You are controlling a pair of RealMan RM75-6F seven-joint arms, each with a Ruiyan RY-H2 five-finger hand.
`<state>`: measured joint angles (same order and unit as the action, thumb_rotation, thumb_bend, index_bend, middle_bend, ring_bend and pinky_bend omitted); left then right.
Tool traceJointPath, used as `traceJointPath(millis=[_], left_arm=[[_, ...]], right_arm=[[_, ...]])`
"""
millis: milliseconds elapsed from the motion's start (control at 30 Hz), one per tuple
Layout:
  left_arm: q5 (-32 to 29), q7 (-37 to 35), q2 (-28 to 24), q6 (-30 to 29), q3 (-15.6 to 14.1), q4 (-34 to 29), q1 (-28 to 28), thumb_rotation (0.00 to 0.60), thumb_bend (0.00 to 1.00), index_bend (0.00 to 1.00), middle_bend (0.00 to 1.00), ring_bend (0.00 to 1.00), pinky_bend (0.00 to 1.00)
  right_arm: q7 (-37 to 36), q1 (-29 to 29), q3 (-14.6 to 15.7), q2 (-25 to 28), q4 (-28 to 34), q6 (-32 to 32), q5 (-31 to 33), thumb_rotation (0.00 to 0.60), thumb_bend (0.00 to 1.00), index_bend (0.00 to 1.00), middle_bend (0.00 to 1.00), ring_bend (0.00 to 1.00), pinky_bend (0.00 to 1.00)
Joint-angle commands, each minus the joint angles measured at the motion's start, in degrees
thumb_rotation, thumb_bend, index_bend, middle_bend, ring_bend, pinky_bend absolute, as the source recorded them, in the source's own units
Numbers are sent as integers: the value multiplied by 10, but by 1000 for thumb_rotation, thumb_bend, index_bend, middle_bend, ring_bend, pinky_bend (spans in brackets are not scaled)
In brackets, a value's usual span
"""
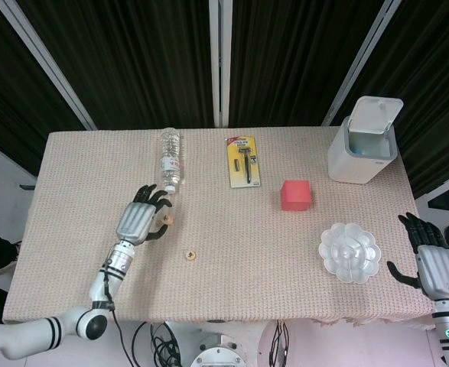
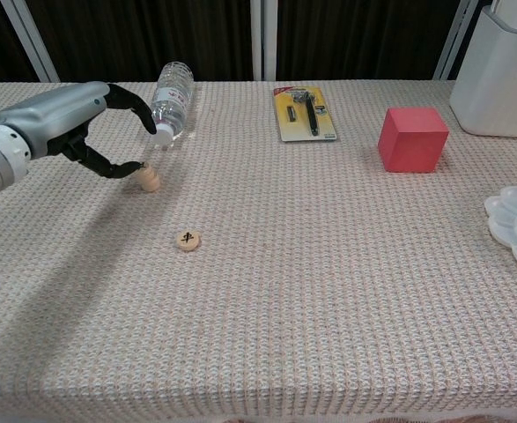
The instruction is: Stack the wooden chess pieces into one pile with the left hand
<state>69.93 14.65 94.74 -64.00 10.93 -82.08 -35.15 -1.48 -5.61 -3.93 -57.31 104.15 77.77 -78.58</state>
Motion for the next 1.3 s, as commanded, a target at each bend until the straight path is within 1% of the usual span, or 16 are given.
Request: traceJointPath(millis=[33,100,200,333,400,533,700,900,1167,1300], left_arm=[[84,-7,-22,-51,-49,-43,24,600,302,343,154,0,0],[120,-20,-24,-61,-72,-47,30,600,298,347,157,0,0],[163,-34,-22,-71,-99,-50,36,600,297,345,157,0,0],[206,-30,1,-87,-119,-33,41,600,288,336,157,0,0],[221,-23,19,-88,-124,-10,39,600,284,335,157,0,0],[221,-28,48,-68,-125,29,34,600,284,330,157,0,0],[206,-43,64,-31,-120,66,23,600,284,325,156,0,0],[193,-51,55,2,-118,72,14,600,284,323,155,0,0],[181,-44,57,5,-103,86,11,600,285,323,155,0,0],[173,-38,55,12,-100,83,11,600,284,345,155,0,0]], right_arm=[[-2,1,0,1,0,1,-1,600,241,0,0,0,0],[-3,2,0,1,1,3,-3,600,240,0,0,0,0],[-5,4,1,2,2,8,-7,600,240,0,0,0,0],[-4,4,1,2,3,10,-9,600,241,0,0,0,0],[-2,4,2,1,4,9,-11,600,241,0,0,0,0],[-3,5,3,2,4,12,-16,600,241,0,0,0,0],[-14,8,0,5,2,18,-14,600,241,0,0,0,0],[-19,8,-2,6,-1,17,-9,600,240,0,0,0,0],[-12,8,-3,3,-1,17,-7,600,240,0,0,0,0],[-10,7,-3,3,0,16,-6,600,240,0,0,0,0]])
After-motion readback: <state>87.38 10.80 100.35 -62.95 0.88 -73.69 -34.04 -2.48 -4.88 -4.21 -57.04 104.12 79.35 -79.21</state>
